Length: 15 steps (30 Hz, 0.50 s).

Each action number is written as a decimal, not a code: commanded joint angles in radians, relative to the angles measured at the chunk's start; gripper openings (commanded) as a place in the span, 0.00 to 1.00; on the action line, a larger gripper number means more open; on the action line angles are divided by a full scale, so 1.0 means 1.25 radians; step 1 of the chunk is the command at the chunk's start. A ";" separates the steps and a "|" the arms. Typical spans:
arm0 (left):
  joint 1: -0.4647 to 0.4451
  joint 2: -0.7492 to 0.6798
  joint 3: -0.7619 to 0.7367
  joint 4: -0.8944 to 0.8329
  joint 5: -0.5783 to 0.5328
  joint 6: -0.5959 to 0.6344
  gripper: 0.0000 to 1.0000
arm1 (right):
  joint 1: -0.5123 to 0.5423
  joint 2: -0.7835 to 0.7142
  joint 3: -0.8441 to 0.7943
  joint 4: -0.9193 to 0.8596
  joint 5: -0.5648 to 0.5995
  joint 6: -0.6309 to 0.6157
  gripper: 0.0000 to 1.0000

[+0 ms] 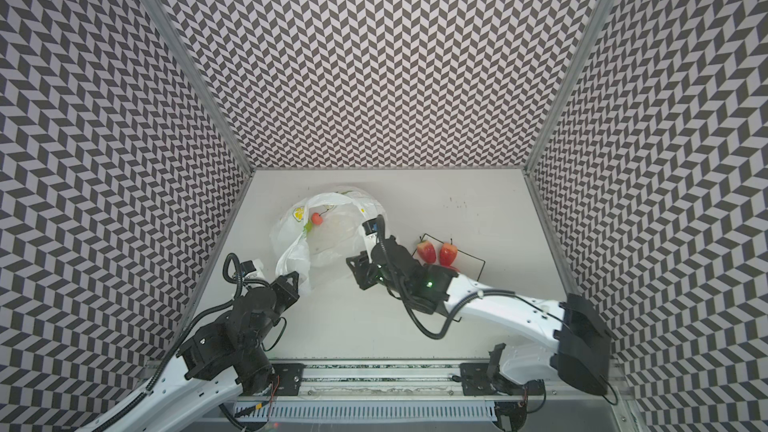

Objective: Take the fake fruits out of the plastic bag
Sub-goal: 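Move the open right gripper back into the bag opening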

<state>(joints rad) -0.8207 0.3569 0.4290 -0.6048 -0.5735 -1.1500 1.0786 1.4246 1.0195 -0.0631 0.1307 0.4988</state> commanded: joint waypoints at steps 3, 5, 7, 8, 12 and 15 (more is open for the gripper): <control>-0.005 -0.007 0.048 -0.084 -0.038 -0.026 0.00 | 0.006 0.179 0.085 0.167 0.022 0.115 0.47; -0.004 -0.002 0.055 -0.099 -0.040 -0.033 0.00 | 0.004 0.244 0.107 0.212 0.055 0.176 0.47; -0.004 0.005 0.061 -0.112 -0.039 -0.039 0.00 | 0.002 0.310 0.137 0.256 0.097 0.237 0.51; -0.004 0.009 0.065 -0.120 -0.039 -0.043 0.00 | 0.001 0.339 0.151 0.273 0.111 0.266 0.52; -0.004 0.031 0.081 -0.158 -0.035 -0.059 0.00 | -0.013 0.456 0.250 0.281 0.118 0.339 0.52; -0.005 0.043 0.092 -0.195 -0.029 -0.080 0.00 | -0.031 0.536 0.323 0.268 0.097 0.364 0.52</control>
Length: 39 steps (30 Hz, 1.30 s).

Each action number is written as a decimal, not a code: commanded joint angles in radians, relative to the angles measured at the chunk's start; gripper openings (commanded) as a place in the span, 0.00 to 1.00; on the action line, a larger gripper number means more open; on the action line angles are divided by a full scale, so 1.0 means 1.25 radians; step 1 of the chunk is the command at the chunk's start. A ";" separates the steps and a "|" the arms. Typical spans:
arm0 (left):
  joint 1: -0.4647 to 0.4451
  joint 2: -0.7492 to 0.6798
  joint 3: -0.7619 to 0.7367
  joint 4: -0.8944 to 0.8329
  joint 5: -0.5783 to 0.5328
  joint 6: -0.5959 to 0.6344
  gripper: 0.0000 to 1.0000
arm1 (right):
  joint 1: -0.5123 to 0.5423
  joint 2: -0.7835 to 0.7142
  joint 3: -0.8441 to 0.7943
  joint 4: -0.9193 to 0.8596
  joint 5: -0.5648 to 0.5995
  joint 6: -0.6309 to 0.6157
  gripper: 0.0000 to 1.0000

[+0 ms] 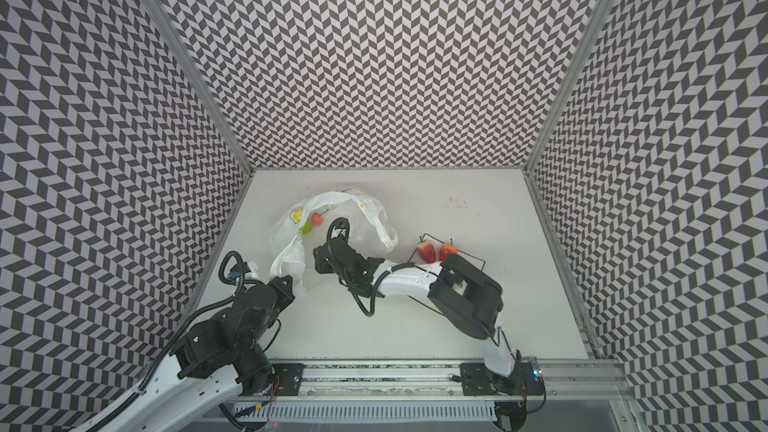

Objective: Take the fake fruits out of the plastic bag
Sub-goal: 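Move the open right gripper back into the bag opening, then lower the right gripper onto the green pear and grasp it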

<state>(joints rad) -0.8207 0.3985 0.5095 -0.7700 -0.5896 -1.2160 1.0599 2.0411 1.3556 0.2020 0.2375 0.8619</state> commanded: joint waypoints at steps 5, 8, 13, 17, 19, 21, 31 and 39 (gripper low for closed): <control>-0.005 0.019 0.033 -0.121 0.013 -0.063 0.00 | -0.055 0.135 0.124 0.072 -0.038 0.133 0.55; -0.008 0.034 0.037 -0.123 0.034 -0.063 0.00 | -0.071 0.178 0.167 0.094 -0.073 0.148 0.58; -0.009 0.052 0.058 -0.144 0.038 -0.064 0.00 | -0.090 0.266 0.276 0.104 -0.154 0.157 0.63; -0.008 0.080 0.063 -0.135 0.044 -0.053 0.00 | -0.097 0.322 0.331 0.126 -0.192 0.180 0.65; -0.008 0.080 0.059 -0.122 0.052 -0.044 0.00 | -0.102 0.347 0.361 0.130 -0.208 0.199 0.66; -0.008 0.080 0.059 -0.108 0.062 -0.033 0.00 | -0.106 0.374 0.396 0.130 -0.222 0.217 0.68; -0.007 0.109 0.094 -0.088 0.075 0.009 0.00 | -0.110 0.476 0.536 0.091 -0.220 0.314 0.78; -0.009 0.114 0.112 -0.056 0.110 0.062 0.00 | -0.108 0.581 0.707 0.019 -0.209 0.380 0.80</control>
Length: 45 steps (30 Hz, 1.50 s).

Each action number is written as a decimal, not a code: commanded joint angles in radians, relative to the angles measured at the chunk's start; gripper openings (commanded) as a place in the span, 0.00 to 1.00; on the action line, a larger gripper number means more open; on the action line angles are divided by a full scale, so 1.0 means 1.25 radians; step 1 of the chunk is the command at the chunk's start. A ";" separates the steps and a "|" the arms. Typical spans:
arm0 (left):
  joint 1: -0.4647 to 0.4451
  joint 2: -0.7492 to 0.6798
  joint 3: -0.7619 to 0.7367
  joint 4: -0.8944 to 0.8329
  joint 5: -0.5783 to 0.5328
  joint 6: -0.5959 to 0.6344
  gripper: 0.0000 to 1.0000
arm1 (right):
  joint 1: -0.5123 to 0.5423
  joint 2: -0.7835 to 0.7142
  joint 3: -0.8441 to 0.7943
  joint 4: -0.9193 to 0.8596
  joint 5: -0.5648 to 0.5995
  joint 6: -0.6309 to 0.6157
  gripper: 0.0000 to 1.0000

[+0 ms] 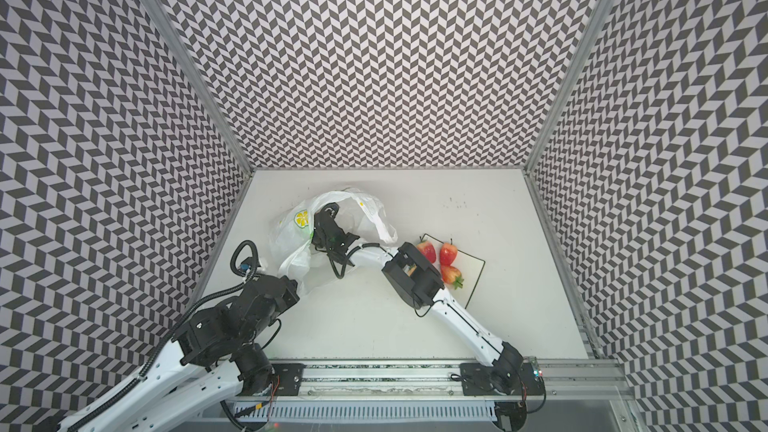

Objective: Take the fake fruits out of the plastic bag
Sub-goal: 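Lower the right gripper onto the green pear and grasp it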

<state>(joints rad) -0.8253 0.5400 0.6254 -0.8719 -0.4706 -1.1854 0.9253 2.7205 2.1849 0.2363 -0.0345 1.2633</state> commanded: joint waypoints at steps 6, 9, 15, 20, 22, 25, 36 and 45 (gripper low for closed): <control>-0.005 0.001 0.004 0.093 0.090 0.105 0.00 | 0.000 0.089 0.105 -0.024 0.014 0.107 0.85; -0.004 -0.002 0.000 0.121 0.120 0.138 0.00 | 0.001 0.114 0.147 -0.051 0.012 0.109 0.89; -0.004 0.003 -0.001 0.180 0.176 0.212 0.00 | 0.018 0.133 0.147 -0.050 -0.001 0.131 0.92; -0.004 0.007 -0.005 0.203 0.226 0.236 0.00 | 0.019 0.146 0.143 -0.045 -0.009 0.150 0.83; -0.004 0.000 -0.006 0.201 0.234 0.239 0.00 | 0.017 0.139 0.140 -0.044 -0.004 0.146 0.78; -0.004 -0.023 -0.008 0.184 0.224 0.235 0.00 | 0.015 0.120 0.121 -0.027 -0.001 0.134 0.68; -0.004 -0.092 -0.049 0.135 0.076 0.108 0.00 | 0.012 -0.089 -0.147 0.114 -0.012 0.059 0.52; -0.005 -0.088 -0.049 0.154 -0.014 0.056 0.00 | 0.013 -0.265 -0.409 0.211 -0.028 0.019 0.52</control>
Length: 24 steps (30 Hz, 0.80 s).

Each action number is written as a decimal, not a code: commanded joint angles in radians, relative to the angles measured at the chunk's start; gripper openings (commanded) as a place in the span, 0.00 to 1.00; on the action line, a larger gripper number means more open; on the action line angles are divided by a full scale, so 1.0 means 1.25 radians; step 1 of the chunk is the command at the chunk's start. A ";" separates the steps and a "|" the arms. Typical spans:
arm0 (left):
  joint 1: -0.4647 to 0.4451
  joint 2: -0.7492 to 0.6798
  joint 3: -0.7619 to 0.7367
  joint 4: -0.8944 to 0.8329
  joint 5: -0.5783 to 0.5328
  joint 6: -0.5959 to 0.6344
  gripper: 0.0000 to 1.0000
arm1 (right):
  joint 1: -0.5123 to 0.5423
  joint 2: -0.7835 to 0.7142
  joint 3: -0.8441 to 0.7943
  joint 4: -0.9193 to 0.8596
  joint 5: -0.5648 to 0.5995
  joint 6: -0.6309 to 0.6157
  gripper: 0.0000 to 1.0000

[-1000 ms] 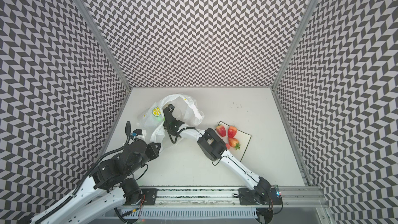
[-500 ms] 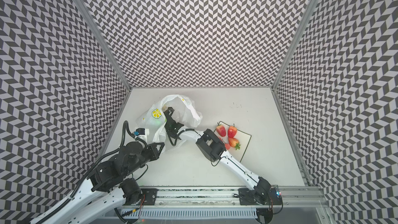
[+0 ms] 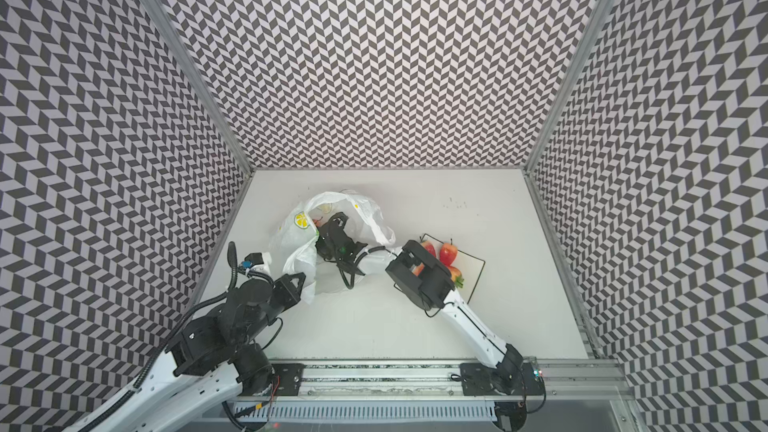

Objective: Take the fake fruits out of the plastic bag
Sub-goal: 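Lower the right gripper onto the green pear and grasp it, then lift the green pear out of the bag toward the tray with the right gripper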

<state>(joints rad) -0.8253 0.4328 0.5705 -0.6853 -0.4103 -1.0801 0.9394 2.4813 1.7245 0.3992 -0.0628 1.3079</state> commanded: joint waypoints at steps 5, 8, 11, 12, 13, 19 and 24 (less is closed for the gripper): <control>-0.005 0.003 -0.006 0.002 -0.088 -0.042 0.00 | 0.002 -0.160 -0.163 0.111 0.006 -0.060 0.52; -0.005 0.002 -0.012 0.001 -0.091 -0.048 0.00 | 0.000 -0.203 -0.216 0.124 -0.005 -0.075 0.52; -0.004 -0.005 -0.017 -0.006 -0.090 -0.059 0.00 | 0.002 -0.250 -0.261 0.118 -0.004 -0.101 0.52; -0.005 -0.007 -0.020 -0.006 -0.091 -0.060 0.00 | 0.004 -0.264 -0.277 0.118 -0.001 -0.108 0.52; -0.004 -0.011 -0.021 -0.006 -0.093 -0.062 0.00 | 0.005 -0.278 -0.297 0.118 0.004 -0.116 0.52; -0.005 -0.012 -0.028 0.005 -0.101 -0.065 0.00 | 0.012 -0.362 -0.393 0.115 0.034 -0.157 0.52; -0.005 -0.005 -0.030 0.010 -0.110 -0.066 0.00 | 0.020 -0.422 -0.441 0.097 0.060 -0.200 0.52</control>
<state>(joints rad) -0.8253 0.4252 0.5419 -0.6815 -0.5083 -1.1511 0.9539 2.0193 1.1942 0.4858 -0.0227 1.1061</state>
